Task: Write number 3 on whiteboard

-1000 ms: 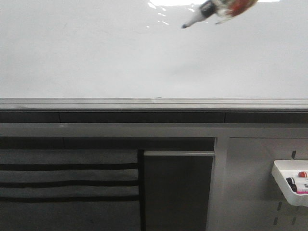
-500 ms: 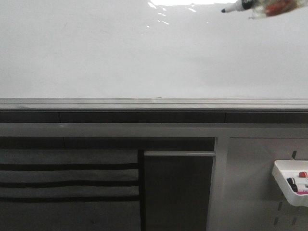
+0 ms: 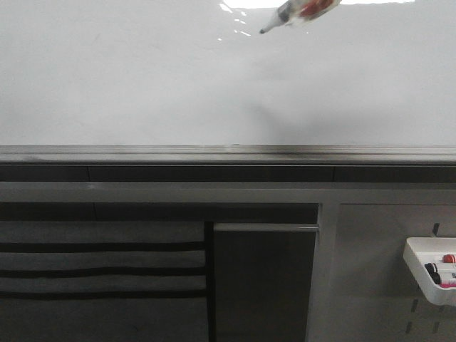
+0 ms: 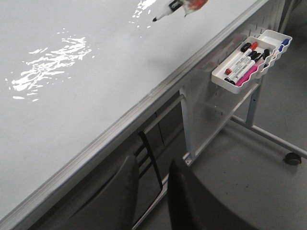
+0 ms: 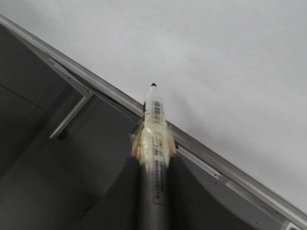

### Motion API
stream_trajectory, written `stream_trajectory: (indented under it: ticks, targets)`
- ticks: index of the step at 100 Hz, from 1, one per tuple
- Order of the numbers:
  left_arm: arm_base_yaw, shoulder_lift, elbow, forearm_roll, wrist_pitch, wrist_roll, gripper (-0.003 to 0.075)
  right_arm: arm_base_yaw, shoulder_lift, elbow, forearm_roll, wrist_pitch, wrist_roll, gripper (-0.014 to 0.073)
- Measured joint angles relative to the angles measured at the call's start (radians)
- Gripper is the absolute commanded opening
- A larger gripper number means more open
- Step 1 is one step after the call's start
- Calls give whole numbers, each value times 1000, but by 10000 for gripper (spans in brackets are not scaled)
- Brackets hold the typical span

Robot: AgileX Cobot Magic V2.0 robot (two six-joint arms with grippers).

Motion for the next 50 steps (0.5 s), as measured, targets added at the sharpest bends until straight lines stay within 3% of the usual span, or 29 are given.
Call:
stream_trajectory:
  ticks: [22, 50]
  targets:
    - [0, 0, 0, 0, 0, 0, 85, 0, 120, -17, 22, -80, -85, -64]
    - [0, 0, 0, 0, 0, 0, 82, 0, 169, -19, 36, -163, -102, -64]
